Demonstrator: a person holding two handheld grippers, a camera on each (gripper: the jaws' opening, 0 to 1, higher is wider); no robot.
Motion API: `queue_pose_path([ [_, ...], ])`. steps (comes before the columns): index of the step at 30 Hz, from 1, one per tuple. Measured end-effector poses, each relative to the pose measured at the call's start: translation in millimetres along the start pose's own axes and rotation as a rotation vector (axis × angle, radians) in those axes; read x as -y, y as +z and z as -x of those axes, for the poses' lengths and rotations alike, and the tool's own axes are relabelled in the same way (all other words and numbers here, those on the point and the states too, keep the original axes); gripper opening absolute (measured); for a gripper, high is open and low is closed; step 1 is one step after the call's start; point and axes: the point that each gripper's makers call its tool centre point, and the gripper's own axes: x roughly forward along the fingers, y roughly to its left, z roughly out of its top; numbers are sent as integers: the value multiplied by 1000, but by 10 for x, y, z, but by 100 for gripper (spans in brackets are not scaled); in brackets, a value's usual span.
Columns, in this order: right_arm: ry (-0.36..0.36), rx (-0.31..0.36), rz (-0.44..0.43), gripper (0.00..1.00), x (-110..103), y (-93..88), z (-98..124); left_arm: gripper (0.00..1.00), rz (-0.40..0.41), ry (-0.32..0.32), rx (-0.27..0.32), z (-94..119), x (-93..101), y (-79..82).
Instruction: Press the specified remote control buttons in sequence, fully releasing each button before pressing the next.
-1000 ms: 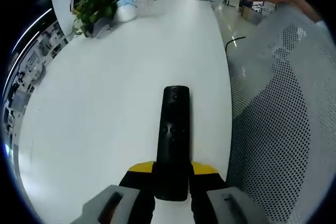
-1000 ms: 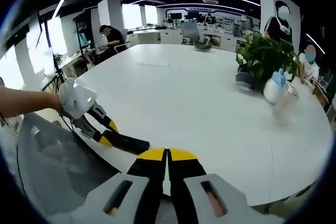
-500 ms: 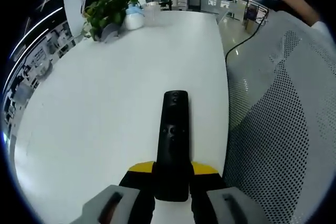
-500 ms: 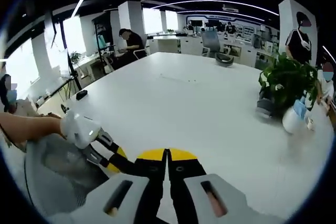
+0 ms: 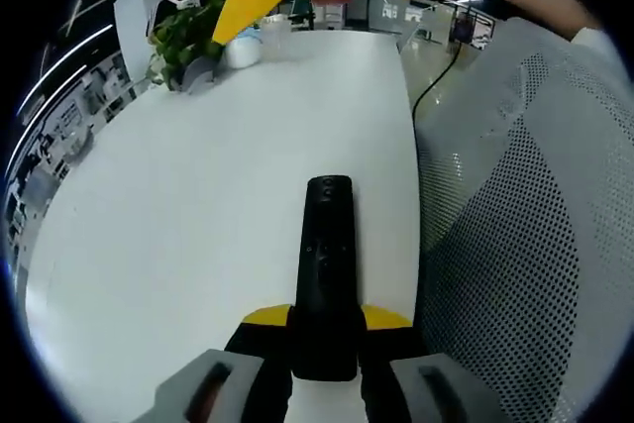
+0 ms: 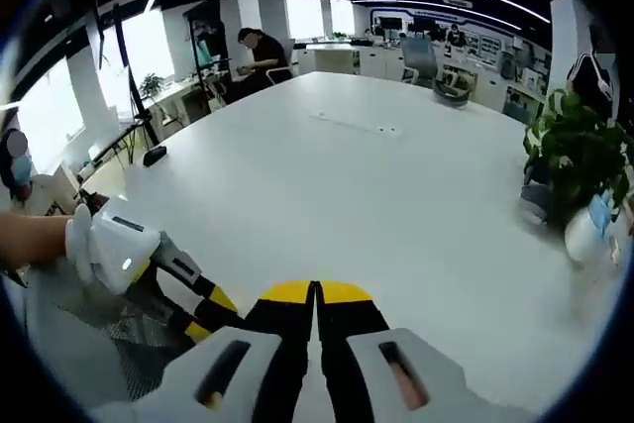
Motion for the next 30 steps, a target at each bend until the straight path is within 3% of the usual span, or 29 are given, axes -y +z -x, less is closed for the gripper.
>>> queue_pose_path([
  [10,39,-87,-35,0,-40,-385,-155,24,-26,-23,2,-19,54,24],
  [15,81,-215,-106,0,-78,-678,-215,24,-41,-35,3,-20,69,25],
  [20,76,-346,-116,0,-86,-940,-226,24,-36,-37,7,-20,68,25],
  [22,84,-395,-82,0,-99,-1028,-223,24,-36,-37,7,-21,68,26],
  [26,100,-399,-53,0,-153,-1048,-241,24,-37,-36,4,-22,69,26],
  [30,128,-470,-65,0,-217,-1176,-230,24,-37,-37,3,-22,71,26],
])
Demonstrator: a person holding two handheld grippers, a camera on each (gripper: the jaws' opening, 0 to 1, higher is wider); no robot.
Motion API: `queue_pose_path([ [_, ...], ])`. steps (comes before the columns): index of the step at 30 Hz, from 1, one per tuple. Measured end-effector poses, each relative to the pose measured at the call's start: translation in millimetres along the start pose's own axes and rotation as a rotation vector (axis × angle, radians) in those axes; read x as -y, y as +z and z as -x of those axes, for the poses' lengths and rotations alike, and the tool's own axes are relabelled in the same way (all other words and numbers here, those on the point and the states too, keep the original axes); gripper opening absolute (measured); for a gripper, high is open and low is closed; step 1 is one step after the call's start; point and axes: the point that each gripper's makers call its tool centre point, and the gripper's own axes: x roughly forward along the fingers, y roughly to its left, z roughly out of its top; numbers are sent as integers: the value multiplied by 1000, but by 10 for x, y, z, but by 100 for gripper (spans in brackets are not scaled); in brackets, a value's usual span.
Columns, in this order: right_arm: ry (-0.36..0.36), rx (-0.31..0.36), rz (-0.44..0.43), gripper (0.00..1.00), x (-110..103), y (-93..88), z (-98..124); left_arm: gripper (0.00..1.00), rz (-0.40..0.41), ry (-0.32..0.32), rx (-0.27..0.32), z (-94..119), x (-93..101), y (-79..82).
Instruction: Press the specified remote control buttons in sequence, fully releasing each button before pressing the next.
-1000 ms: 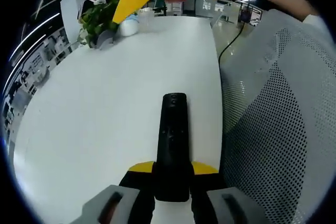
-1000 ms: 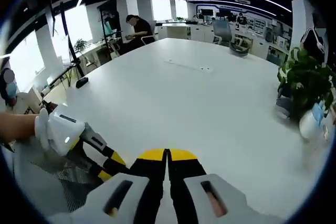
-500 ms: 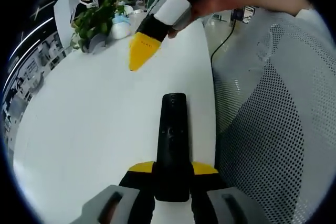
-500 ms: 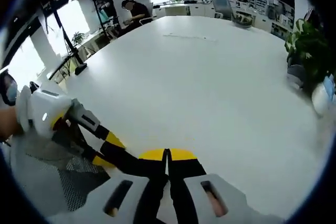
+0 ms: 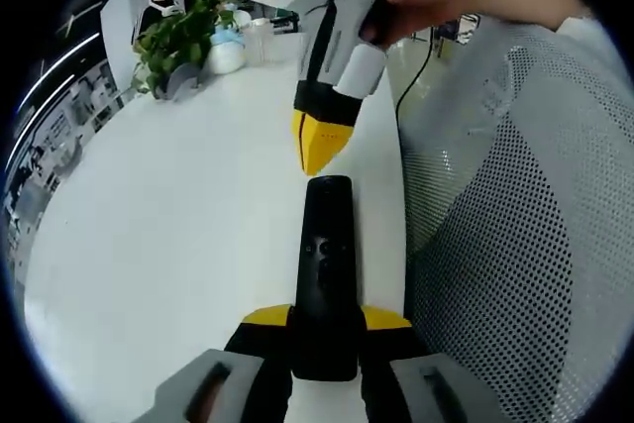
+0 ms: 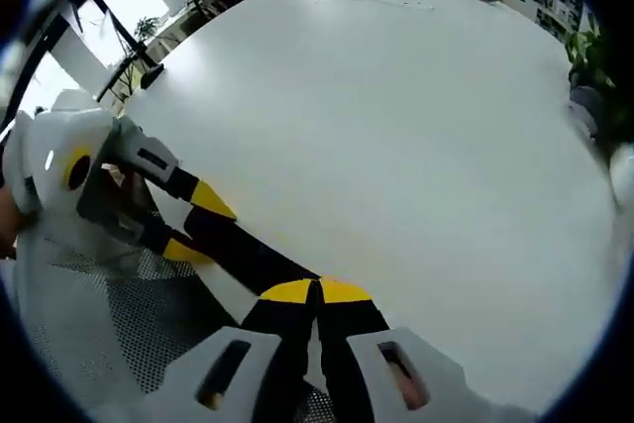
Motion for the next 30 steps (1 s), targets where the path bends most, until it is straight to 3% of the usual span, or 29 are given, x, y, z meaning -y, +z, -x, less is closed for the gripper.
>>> queue_pose_path([
  [10,0,-39,14,0,-20,-76,-27,24,-4,-3,-3,1,4,-4],
  [21,11,-28,-16,0,-16,-77,-20,24,-1,-6,-2,0,3,-2],
  [30,24,5,44,0,-25,-84,-17,24,18,-1,-4,-1,-1,-1],
])
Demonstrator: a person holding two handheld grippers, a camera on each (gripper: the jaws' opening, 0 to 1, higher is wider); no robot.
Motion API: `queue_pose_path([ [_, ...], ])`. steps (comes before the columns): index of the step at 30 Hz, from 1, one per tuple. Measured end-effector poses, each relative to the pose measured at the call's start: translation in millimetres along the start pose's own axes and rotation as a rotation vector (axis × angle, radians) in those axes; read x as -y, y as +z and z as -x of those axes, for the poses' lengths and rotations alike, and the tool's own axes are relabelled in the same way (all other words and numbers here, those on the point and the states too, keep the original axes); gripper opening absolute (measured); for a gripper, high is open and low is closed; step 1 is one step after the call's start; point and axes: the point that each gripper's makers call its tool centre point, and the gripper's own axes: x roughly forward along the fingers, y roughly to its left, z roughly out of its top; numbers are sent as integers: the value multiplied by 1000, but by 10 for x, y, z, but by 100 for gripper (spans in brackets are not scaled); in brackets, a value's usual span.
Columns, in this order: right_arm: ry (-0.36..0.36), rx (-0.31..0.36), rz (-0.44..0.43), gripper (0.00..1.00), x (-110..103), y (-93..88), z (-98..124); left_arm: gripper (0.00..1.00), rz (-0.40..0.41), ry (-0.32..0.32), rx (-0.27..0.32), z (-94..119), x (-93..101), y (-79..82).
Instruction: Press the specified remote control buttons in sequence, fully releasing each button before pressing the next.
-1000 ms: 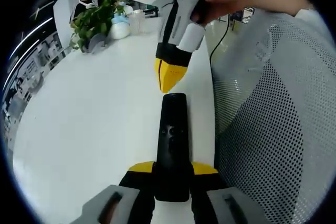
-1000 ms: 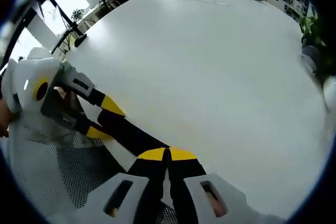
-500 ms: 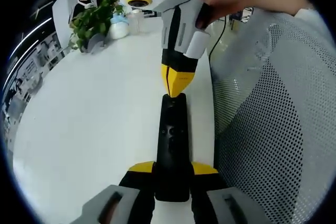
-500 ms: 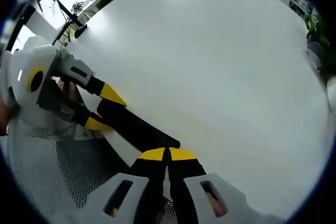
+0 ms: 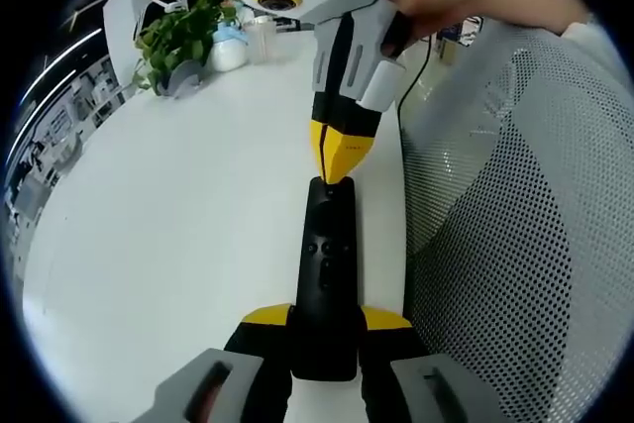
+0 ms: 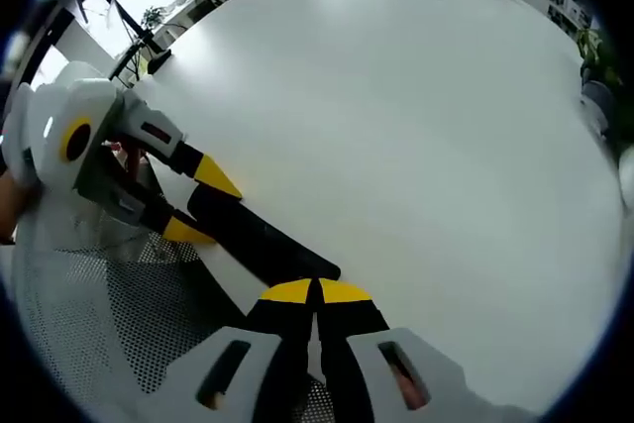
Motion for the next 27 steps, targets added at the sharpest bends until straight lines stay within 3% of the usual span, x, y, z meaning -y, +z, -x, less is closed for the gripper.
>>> queue_pose_path([
  [13,-18,26,224,0,-40,0,-19,25,7,4,1,-1,-2,0],
  [27,-19,23,167,0,-21,13,-21,24,-4,1,3,-1,0,1],
])
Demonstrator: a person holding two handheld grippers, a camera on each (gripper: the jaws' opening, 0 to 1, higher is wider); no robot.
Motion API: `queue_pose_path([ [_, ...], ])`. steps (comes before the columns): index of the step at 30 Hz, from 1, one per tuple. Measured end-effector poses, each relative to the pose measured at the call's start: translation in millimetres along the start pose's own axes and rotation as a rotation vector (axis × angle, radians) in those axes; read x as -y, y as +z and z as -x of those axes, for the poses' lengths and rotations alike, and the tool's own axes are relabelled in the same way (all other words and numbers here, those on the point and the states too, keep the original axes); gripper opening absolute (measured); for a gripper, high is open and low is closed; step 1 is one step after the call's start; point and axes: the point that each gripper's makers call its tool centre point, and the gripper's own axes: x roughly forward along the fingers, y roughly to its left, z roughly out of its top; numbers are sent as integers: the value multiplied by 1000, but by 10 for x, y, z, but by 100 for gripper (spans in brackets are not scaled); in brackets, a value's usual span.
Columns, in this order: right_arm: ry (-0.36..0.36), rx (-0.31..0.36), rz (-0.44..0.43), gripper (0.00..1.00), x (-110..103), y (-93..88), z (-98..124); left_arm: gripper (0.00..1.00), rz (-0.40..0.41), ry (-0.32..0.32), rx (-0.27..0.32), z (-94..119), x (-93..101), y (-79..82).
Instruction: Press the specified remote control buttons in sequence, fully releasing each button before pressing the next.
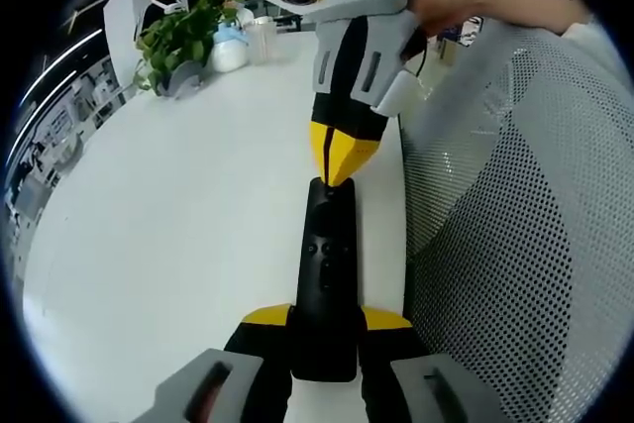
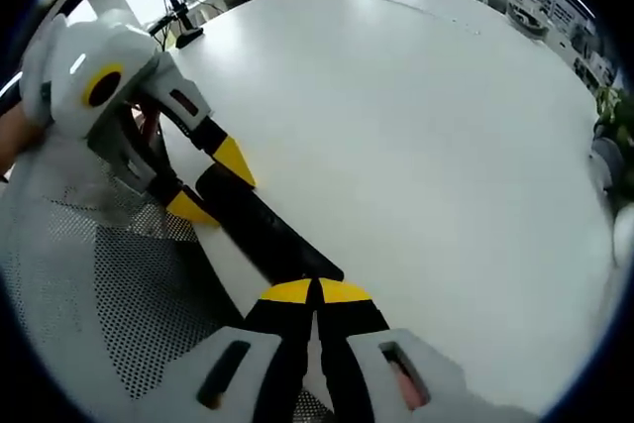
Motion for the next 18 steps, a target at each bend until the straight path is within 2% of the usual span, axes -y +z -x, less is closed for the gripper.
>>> queue_pose_path([
  [4,-6,-1,-35,0,1,-1,1,24,0,1,-1,0,1,0],
  [7,1,2,-130,0,8,-3,3,24,1,2,0,1,4,1],
  [12,26,6,-227,0,30,-4,7,24,0,3,1,1,3,2],
  [18,24,-1,-230,0,14,-4,8,24,-1,3,1,1,5,3],
])
